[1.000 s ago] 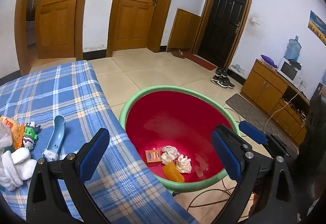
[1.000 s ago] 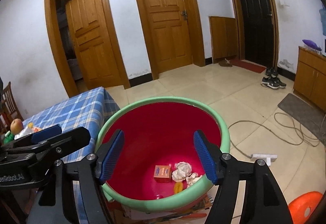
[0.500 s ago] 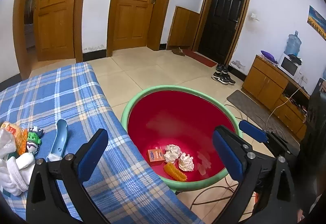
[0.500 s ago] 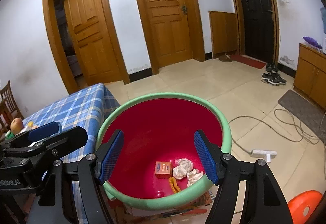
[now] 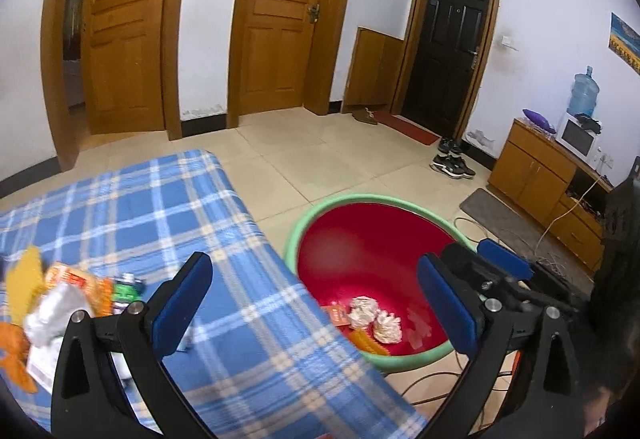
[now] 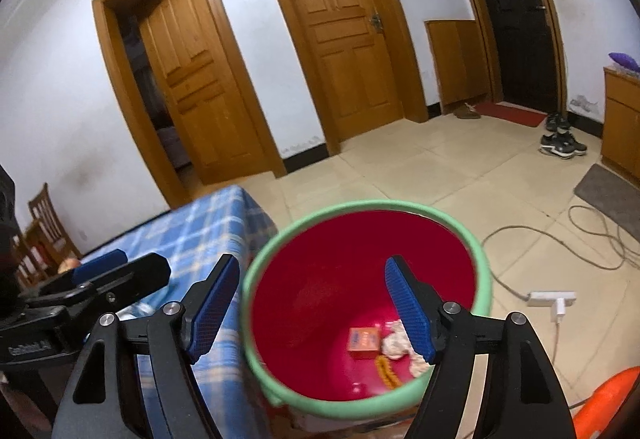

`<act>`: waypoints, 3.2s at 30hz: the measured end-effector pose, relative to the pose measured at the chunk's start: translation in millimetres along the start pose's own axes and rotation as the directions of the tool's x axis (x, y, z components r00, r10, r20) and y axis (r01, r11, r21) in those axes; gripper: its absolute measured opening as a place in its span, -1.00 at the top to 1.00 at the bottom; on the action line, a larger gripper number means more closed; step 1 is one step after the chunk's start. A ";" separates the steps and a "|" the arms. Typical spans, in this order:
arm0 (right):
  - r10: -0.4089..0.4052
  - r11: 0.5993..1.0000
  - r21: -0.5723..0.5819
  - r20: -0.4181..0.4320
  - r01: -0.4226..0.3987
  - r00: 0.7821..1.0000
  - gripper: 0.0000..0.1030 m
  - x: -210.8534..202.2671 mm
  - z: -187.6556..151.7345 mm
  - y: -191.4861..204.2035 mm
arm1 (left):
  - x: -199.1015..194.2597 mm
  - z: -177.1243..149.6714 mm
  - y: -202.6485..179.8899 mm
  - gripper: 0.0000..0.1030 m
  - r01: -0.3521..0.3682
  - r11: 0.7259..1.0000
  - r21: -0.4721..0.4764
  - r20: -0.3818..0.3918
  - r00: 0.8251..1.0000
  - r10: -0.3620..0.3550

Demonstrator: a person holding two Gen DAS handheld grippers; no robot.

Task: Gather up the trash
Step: 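Move both tools back toward the table, then grasp the orange bag with the left tool while the right tool grasps the white glove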

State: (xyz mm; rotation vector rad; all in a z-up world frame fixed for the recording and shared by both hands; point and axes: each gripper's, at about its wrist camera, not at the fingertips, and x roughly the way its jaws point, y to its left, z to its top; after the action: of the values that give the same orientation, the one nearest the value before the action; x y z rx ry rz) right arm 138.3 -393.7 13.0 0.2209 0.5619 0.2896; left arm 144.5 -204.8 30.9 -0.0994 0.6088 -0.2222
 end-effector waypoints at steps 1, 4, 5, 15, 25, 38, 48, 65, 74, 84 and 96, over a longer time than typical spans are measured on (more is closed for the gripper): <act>0.018 1.000 0.008 0.000 -0.018 1.000 -0.49 -1.3 1.2 2.5 | -3.3 0.4 3.0 -0.95 -0.002 1.000 -0.004 0.005 1.000 0.002; 0.027 0.999 -0.023 0.012 -0.027 1.000 -0.50 -6.1 4.0 18.3 | -14.8 2.1 14.7 -0.95 -0.010 1.000 -0.025 0.021 1.000 0.011; 0.027 0.999 -0.037 0.019 -0.027 0.999 -0.50 -8.3 4.3 24.3 | -19.6 2.2 19.6 -0.95 -0.013 0.999 -0.034 0.027 1.000 0.014; 0.228 0.973 -0.019 -0.010 -0.228 0.974 -0.53 -5.0 8.3 73.7 | -69.0 -8.5 71.6 -0.95 -0.084 0.994 -0.074 0.060 0.994 0.088; 0.369 0.910 -0.150 -0.135 -0.387 0.920 -0.55 16.4 -22.9 174.8 | -112.2 -47.2 151.2 -0.95 -0.253 0.961 -0.111 0.030 0.966 0.258; 0.382 0.890 -0.190 -0.189 -0.415 0.905 -0.55 46.1 -41.2 223.2 | -102.3 -74.4 232.1 -0.95 -0.330 0.918 -0.221 -0.085 0.944 0.319; 0.278 0.900 -0.241 -0.323 -0.362 0.905 -0.55 83.2 -60.2 234.3 | -83.0 -87.9 245.7 -0.95 -0.301 0.916 -0.265 -0.166 0.950 0.264; 0.285 0.888 -0.232 -0.402 -0.397 0.870 -0.55 98.2 -71.0 237.0 | -91.3 -91.2 246.7 0.58 -0.287 0.911 -0.297 -0.147 0.956 0.254; 0.280 0.902 -0.195 -0.414 -0.385 0.866 -0.39 102.8 -69.0 228.5 | -99.0 -84.5 229.7 0.76 -0.278 0.934 -0.225 -0.076 0.961 0.268; 0.312 0.917 -0.096 -0.434 -0.387 0.845 0.43 105.6 -66.9 211.0 | -110.7 -86.2 224.1 0.76 -0.261 0.936 -0.238 -0.020 0.964 0.264; 0.383 0.902 -0.020 -0.422 -0.431 0.822 0.56 94.9 -62.9 194.9 | -116.5 -87.5 226.8 0.76 -0.253 0.930 -0.269 -0.002 0.965 0.262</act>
State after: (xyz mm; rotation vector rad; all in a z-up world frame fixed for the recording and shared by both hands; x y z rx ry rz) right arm 139.6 -172.2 -30.2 0.1671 0.9130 0.8000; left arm 41.4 40.7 -11.6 -0.2812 0.6087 0.1181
